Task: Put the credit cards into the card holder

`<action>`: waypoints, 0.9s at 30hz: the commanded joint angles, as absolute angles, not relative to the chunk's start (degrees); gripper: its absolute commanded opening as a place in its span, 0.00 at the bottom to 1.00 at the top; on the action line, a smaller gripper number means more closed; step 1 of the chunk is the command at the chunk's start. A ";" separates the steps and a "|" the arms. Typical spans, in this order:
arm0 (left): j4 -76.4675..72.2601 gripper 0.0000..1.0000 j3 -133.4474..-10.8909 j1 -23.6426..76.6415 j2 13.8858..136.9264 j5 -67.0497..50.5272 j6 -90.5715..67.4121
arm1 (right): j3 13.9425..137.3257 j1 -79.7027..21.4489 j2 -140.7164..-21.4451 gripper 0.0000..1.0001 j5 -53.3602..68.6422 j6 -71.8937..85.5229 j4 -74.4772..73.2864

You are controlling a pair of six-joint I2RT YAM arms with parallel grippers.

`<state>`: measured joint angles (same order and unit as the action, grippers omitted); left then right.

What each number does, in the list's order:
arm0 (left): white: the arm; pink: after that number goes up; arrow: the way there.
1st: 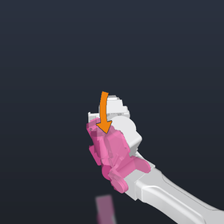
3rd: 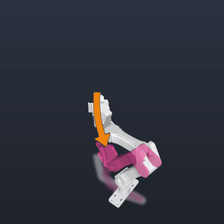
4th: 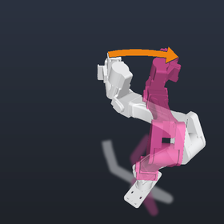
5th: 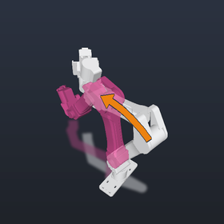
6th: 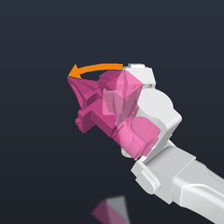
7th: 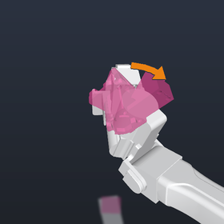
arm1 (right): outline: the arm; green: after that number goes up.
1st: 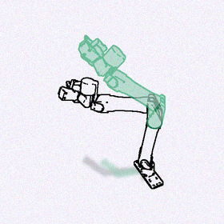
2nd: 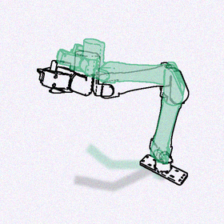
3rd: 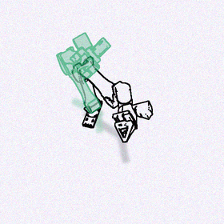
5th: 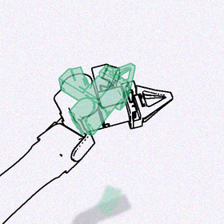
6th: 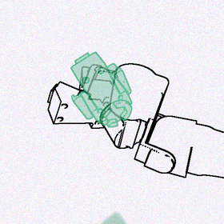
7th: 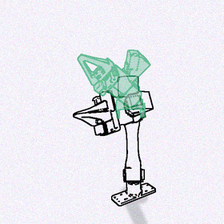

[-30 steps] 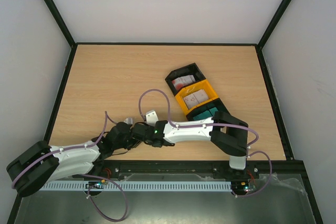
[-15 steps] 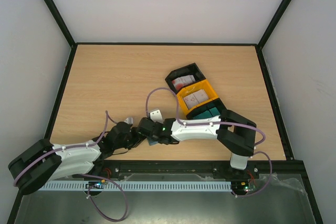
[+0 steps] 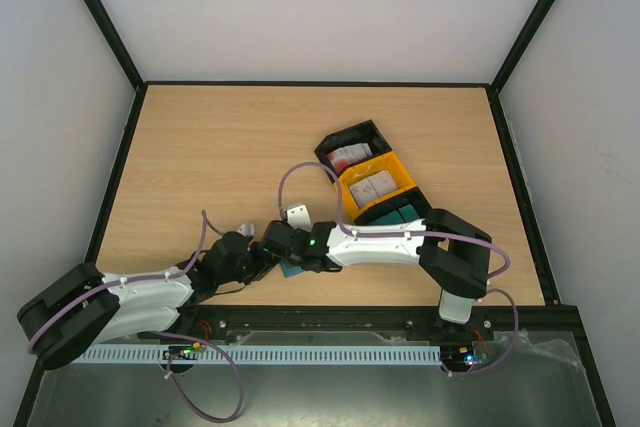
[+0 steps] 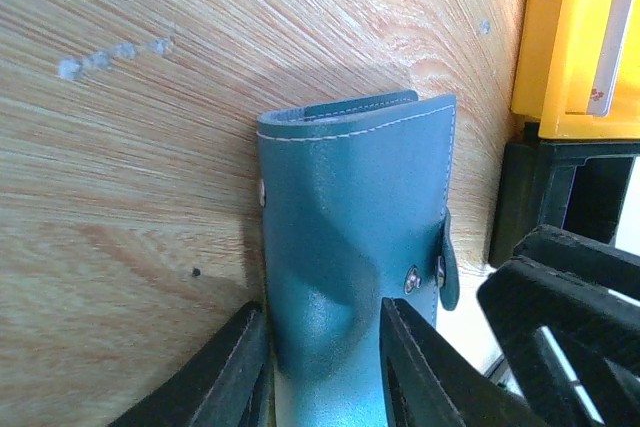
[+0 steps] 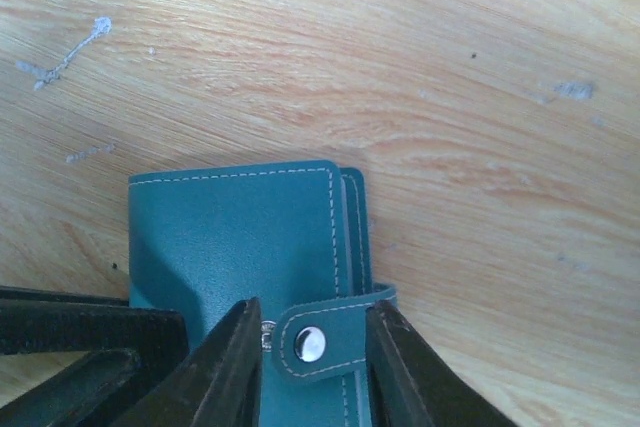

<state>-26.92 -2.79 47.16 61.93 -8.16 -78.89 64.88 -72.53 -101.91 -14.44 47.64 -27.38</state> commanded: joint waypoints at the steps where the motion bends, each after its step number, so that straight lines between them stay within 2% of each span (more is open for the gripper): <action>1: -18.73 0.34 -1.27 46.52 63.72 -7.56 -77.90 | 67.41 -73.25 -102.45 0.29 -18.15 47.27 -33.27; 12: -18.40 0.35 -0.97 45.88 63.31 -7.92 -77.69 | 70.13 -74.22 -106.49 0.37 -16.08 44.92 -34.54; 22: -18.07 0.35 -0.79 45.79 62.93 -7.92 -77.55 | 70.59 -74.36 -106.73 0.14 -19.01 46.82 -36.84; 27: -18.15 0.35 -0.66 45.74 62.92 -7.84 -77.54 | 70.66 -74.30 -106.79 0.09 -19.51 47.41 -37.41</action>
<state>-27.07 -2.83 46.24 61.89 -9.21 -78.61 69.06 -73.97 -106.00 -16.75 46.28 -34.50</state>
